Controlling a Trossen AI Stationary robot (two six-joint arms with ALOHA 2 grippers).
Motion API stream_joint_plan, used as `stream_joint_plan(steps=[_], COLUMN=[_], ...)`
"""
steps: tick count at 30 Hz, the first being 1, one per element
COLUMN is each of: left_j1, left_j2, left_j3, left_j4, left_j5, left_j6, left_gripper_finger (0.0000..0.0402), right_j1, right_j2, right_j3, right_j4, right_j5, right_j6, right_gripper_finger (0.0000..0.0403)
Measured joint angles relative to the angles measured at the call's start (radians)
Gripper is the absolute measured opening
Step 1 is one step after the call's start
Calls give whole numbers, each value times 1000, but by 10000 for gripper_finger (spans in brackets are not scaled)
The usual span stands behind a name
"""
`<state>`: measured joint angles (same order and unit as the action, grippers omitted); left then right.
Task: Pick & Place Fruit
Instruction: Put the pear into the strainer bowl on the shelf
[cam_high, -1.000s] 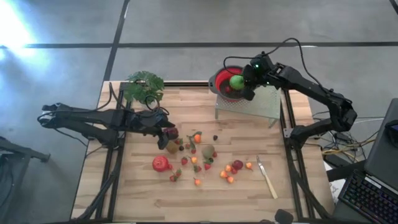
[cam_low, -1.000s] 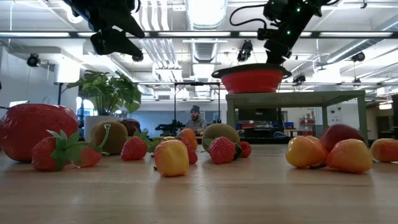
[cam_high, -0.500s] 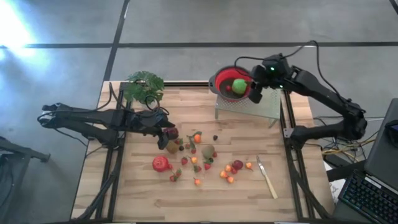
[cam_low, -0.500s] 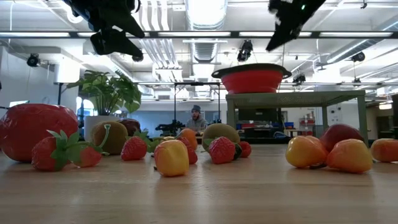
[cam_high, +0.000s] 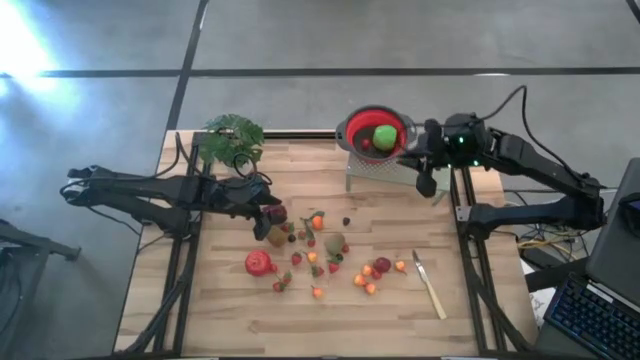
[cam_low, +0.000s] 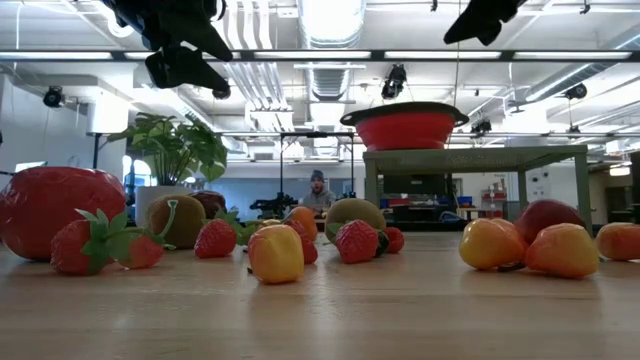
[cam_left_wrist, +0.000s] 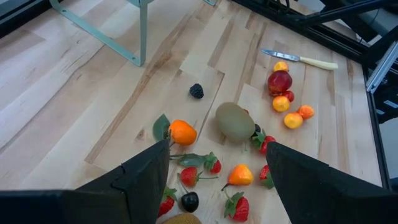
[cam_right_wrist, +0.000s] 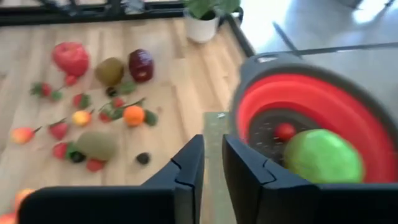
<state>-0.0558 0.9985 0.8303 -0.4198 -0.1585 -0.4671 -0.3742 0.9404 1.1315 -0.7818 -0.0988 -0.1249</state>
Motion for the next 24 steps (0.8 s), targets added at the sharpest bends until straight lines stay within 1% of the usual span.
stream_joint_plan(steps=[3, 9, 12, 19, 24], left_j1=[0, 0, 0, 0, 0], left_j2=[0, 0, 0, 0, 0], left_j3=[0, 0, 0, 0, 0], left_j4=[0, 0, 0, 0, 0], left_j5=[0, 0, 0, 0, 0], left_j6=[0, 0, 0, 0, 0], left_gripper_finger=[273, 273, 273, 273, 273], right_j1=[41, 125, 175, 319, 446], right_j2=[-22, -45, -57, -57, -50], right_j3=[-34, -95, -123, -172, -198], right_j4=[2, 0, 1, 2, 1], right_j5=[1, 3, 5, 93, 174], right_j6=[6, 73, 99, 210, 314], right_gripper_finger=[36, 13, 10, 10, 9])
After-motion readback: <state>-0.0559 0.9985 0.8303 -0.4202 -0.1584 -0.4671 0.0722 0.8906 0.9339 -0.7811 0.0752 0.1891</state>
